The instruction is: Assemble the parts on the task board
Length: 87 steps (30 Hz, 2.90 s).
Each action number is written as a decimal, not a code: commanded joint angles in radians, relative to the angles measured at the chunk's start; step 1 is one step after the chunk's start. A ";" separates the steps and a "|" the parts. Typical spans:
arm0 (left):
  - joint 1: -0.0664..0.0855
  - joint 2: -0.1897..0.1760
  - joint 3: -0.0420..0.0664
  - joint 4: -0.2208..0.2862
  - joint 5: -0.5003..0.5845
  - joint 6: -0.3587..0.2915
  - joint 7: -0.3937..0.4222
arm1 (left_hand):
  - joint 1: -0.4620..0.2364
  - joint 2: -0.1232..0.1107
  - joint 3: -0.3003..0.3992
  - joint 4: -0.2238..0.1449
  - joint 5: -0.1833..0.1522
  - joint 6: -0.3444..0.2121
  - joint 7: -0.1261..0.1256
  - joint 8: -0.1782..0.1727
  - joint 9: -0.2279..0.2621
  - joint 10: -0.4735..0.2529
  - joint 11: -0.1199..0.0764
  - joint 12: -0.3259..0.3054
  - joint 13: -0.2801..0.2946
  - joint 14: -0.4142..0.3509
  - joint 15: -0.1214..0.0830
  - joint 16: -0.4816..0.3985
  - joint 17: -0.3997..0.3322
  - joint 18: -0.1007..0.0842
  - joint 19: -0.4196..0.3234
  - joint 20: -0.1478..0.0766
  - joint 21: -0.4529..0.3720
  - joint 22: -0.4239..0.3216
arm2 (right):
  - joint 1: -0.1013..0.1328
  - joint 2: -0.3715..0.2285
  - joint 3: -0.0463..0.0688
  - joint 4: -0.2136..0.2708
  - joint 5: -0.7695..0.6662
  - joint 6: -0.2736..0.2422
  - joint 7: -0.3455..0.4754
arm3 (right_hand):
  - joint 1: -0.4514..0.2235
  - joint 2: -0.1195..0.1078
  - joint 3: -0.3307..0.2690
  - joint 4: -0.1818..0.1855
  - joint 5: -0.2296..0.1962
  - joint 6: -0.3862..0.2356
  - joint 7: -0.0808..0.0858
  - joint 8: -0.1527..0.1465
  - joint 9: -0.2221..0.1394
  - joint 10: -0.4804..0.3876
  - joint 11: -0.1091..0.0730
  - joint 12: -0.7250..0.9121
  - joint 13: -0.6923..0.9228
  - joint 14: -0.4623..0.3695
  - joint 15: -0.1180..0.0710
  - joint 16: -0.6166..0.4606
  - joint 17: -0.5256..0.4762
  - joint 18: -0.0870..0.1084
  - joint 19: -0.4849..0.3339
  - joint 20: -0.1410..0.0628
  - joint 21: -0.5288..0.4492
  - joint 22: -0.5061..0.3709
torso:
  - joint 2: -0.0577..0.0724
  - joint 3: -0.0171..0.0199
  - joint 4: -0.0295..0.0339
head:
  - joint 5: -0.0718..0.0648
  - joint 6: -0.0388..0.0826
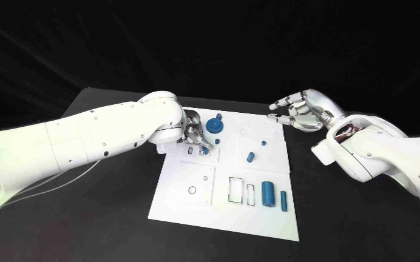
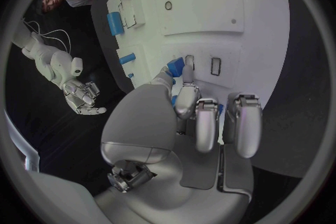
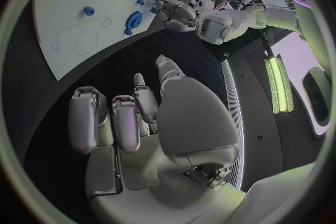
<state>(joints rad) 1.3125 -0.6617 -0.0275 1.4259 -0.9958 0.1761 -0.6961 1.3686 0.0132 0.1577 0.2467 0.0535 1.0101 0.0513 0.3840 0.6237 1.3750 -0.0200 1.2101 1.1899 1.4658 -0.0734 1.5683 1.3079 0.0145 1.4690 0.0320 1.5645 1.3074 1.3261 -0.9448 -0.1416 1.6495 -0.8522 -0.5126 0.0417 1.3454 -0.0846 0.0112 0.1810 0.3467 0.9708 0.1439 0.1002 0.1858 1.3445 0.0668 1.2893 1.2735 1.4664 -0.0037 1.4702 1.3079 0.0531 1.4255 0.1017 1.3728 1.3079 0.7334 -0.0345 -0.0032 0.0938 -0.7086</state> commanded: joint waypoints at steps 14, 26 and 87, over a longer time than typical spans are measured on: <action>0.000 -0.034 -0.002 0.017 0.158 -0.020 -0.002 | 0.014 -0.127 0.438 -0.050 0.003 -0.023 0.004 0.016 0.078 0.000 0.000 -0.026 -0.011 0.105 0.000 0.002 0.263 -0.013 0.099 -0.003 0.004 0.259 | 0.000 0.002 0.000 -0.007 -0.046 -0.001 -0.003 | 0.003 0.006 -0.003 -0.004 0.006 0.010 0.000 0.004 0.001 0.004 -0.007 0.001 0.000 0.058 -0.009 -0.004 0.057 0.004 -0.001 -0.005 -0.007 0.097 | 0.000 -0.0003 0.0009 | 0.003 0.001; 0.000 -0.067 -0.001 0.058 0.151 -0.084 0.025 | -0.034 -0.170 0.540 -0.099 0.003 -0.026 0.002 0.035 0.122 0.011 -0.001 -0.020 -0.004 0.105 -0.001 0.002 0.263 -0.014 0.101 -0.003 0.006 0.262 | -0.001 0.003 0.000 -0.011 -0.058 -0.012 -0.002 | 0.003 0.006 -0.004 -0.003 0.007 0.011 0.000 0.005 0.002 0.004 -0.008 0.002 0.001 0.057 -0.009 -0.005 0.056 0.004 -0.002 -0.005 -0.009 0.096 | 0.001 -0.0004 -0.0004 | 0.008 0.003; -0.028 -0.066 -0.019 0.111 -0.129 -0.097 -0.025 | -0.132 -0.239 0.651 -0.149 0.128 0.003 -0.015 0.070 0.207 0.044 -0.016 -0.005 0.012 0.105 -0.012 0.002 0.263 -0.015 0.102 -0.012 0.006 0.263 | -0.004 0.000 0.000 -0.005 -0.049 -0.009 0.000 | 0.002 0.006 -0.005 -0.002 0.009 0.012 -0.001 0.006 0.002 0.004 -0.008 0.000 -0.001 0.057 -0.010 -0.006 0.055 0.004 -0.002 -0.005 -0.009 0.096 | 0.001 -0.0002 -0.0007 | 0.013 -0.005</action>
<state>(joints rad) 1.2855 -0.7302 -0.0466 1.5345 -1.1251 0.0505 -0.6966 1.2373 -0.2358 0.6776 0.2221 0.1797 0.9896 0.0585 0.4489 0.7741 1.4092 -0.0349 1.2006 1.2005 1.4637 -0.0784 1.5683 1.3073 0.0147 1.4652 0.0286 1.5645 1.3077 1.3233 -0.9451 -0.1418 1.6422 -0.8920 -0.5269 0.0385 1.3454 -0.0847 0.0112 0.1810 0.3507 0.9775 0.1442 0.1001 0.1869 1.3479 0.0634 1.2893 1.2741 1.4664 -0.0037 1.4702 1.3080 0.0531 1.4255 0.1017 1.3680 1.3077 0.7343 -0.0346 -0.0038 0.1065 -0.7144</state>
